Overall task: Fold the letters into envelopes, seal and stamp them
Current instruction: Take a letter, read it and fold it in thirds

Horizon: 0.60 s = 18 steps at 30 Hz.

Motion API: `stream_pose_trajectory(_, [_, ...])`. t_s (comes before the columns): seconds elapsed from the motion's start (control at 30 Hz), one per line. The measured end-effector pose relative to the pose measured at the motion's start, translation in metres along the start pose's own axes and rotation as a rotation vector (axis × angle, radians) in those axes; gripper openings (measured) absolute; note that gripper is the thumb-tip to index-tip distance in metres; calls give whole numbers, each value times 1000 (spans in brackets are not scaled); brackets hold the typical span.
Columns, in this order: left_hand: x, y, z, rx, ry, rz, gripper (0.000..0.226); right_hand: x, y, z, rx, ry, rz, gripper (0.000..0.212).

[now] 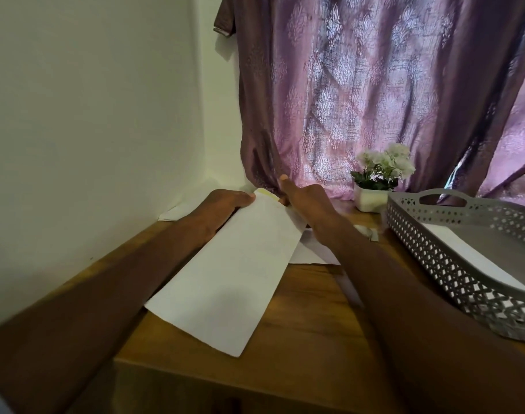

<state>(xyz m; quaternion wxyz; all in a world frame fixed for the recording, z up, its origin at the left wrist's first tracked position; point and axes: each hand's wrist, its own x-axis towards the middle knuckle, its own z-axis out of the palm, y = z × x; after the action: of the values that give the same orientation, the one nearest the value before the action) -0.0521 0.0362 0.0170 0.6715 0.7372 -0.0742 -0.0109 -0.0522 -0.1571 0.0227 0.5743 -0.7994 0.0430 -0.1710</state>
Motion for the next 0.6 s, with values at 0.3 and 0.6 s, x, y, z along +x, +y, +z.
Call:
stream_pose_trajectory(0.3, [-3, 0, 3, 23, -24, 52, 18, -2, -5, -1, -38, -31, 32, 80])
stream_pose_trajectory(0.6, [-6, 0, 9, 7, -39, 57, 27, -7, -12, -7, -56, -90, 83, 76])
